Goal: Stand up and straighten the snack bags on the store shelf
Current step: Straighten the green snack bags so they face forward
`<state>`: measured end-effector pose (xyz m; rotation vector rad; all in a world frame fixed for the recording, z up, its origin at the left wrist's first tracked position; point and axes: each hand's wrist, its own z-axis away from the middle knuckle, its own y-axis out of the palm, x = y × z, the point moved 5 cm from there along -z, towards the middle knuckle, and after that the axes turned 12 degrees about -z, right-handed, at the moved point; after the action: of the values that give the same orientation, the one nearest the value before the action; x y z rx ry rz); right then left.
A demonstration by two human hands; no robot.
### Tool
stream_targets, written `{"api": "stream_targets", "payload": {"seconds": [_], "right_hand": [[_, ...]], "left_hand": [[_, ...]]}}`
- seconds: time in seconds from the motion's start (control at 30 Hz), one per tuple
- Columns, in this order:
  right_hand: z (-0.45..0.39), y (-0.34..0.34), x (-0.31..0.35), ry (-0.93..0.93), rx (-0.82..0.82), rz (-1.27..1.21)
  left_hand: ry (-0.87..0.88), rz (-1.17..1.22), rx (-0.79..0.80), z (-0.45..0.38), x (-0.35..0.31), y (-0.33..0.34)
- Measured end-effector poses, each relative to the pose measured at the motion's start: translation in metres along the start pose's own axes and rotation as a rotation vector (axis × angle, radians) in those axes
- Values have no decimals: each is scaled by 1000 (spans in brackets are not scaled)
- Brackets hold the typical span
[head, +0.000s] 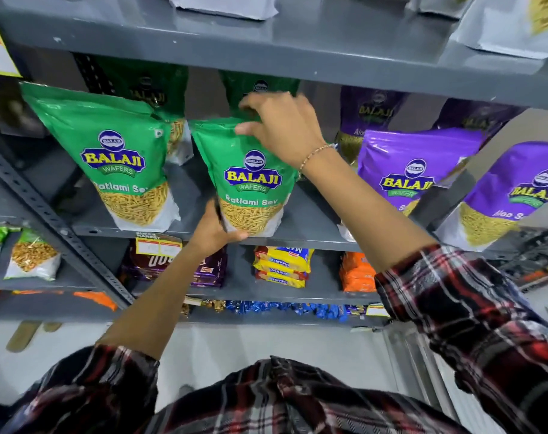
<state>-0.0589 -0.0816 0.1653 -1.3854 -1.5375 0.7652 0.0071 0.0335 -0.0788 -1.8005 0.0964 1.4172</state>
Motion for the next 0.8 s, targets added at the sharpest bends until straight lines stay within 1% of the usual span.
{"api": "stream_targets", "payload": {"seconds": [0.03,0.07,0.1,0.13,0.17,0.2,0.23,0.27,0.3,0.37,0.43,0.5,0.57,0.63,0.7,0.8], "right_hand": [[6,-6,-5,-11,-28,-27],[14,-14,-12,-12,-84,-58],[24,-23,-24,-3,-164,-101],[37,-31,-39,8,-256,-151],[52,-39,-55,24,-335,-201],[67,-46,-73,45,-385,-244],[82,-52,-91,70,-407,-266],[95,-58,-109,94,-394,-255],[106,-63,-128,128,-346,-211],[122,-72,-166,228,-194,-91],[131,-84,-200,323,-100,-65],[136,-96,-224,377,-47,-58],[138,-102,-241,403,30,-22],[135,-104,-248,387,76,5],[130,-101,-245,356,84,37],[128,-99,-237,302,40,88]], "left_hand": [[12,76,-114,9,-4,-2],[9,93,-267,22,-8,-3],[-1,39,-428,37,-12,0],[37,-57,-525,50,-21,8],[138,-154,-518,59,-36,24],[268,-239,-418,63,-53,47],[376,-311,-274,60,-69,74],[444,-357,-143,57,-88,98],[459,-352,-48,49,-104,119],[422,-229,58,26,-131,151],[263,-105,170,-1,-143,177],[131,-32,202,-23,-149,194],[82,33,199,-35,-150,205],[59,46,195,-39,-143,213],[34,25,214,-40,-130,218],[12,-26,198,-44,-117,219]]}}
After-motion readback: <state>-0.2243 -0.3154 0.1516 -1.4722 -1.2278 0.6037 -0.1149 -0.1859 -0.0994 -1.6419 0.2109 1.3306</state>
